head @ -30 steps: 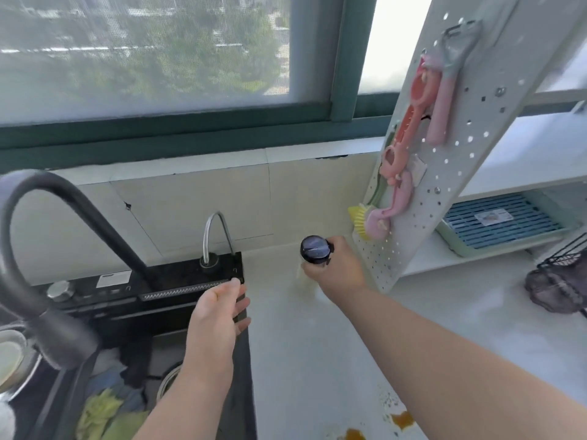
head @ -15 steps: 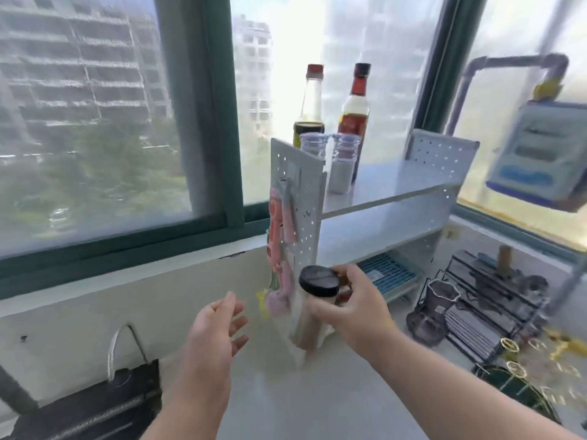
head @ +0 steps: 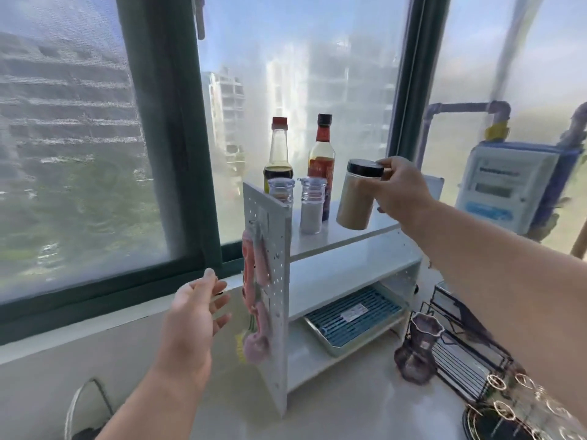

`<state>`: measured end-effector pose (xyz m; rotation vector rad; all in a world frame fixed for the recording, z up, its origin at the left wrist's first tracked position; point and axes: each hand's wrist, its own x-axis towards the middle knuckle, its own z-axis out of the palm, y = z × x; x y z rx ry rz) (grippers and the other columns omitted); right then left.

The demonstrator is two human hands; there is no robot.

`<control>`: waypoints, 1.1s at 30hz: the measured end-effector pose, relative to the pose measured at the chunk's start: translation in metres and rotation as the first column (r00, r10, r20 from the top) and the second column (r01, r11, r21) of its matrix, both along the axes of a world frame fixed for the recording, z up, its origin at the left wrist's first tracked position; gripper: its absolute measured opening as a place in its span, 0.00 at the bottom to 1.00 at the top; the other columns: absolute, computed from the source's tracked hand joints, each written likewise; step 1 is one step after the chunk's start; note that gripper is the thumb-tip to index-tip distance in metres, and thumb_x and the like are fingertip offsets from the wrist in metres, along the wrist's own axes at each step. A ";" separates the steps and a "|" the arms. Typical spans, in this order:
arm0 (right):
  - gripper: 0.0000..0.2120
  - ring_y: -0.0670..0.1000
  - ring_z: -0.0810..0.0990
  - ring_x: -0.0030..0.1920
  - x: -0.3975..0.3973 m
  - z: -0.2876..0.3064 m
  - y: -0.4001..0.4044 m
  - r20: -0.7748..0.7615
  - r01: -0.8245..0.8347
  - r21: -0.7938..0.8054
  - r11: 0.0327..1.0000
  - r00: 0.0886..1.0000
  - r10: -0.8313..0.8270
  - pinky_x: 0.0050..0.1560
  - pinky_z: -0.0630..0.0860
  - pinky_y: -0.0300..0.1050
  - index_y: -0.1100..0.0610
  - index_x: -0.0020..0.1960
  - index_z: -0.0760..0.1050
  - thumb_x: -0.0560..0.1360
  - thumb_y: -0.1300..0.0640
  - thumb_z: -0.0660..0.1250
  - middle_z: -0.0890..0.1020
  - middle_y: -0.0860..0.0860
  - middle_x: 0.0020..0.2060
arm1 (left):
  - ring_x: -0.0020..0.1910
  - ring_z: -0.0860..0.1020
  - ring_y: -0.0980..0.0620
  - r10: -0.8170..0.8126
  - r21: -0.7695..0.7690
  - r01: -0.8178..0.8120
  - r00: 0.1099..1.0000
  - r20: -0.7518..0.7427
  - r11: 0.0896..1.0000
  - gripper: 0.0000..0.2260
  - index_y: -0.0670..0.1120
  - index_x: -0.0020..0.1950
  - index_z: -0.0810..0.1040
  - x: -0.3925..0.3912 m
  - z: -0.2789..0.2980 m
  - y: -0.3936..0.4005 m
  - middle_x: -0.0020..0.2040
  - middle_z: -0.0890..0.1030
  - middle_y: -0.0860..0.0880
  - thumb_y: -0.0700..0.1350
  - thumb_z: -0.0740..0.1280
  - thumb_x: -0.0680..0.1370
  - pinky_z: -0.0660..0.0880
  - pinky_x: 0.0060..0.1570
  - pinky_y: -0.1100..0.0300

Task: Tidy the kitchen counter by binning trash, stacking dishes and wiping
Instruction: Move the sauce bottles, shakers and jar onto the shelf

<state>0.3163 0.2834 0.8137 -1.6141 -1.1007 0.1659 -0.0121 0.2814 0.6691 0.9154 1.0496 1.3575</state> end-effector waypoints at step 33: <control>0.06 0.47 0.82 0.41 -0.198 -0.182 -0.089 -0.657 -0.349 0.241 0.906 0.628 0.417 0.41 0.77 0.44 0.55 0.59 0.80 0.84 0.61 0.67 0.85 0.48 0.40 | 0.64 0.83 0.44 0.206 -0.043 -0.209 0.977 -0.050 0.977 0.13 0.46 0.63 0.81 -0.081 -0.028 -0.066 0.63 0.86 0.45 0.52 0.64 0.87 0.78 0.68 0.38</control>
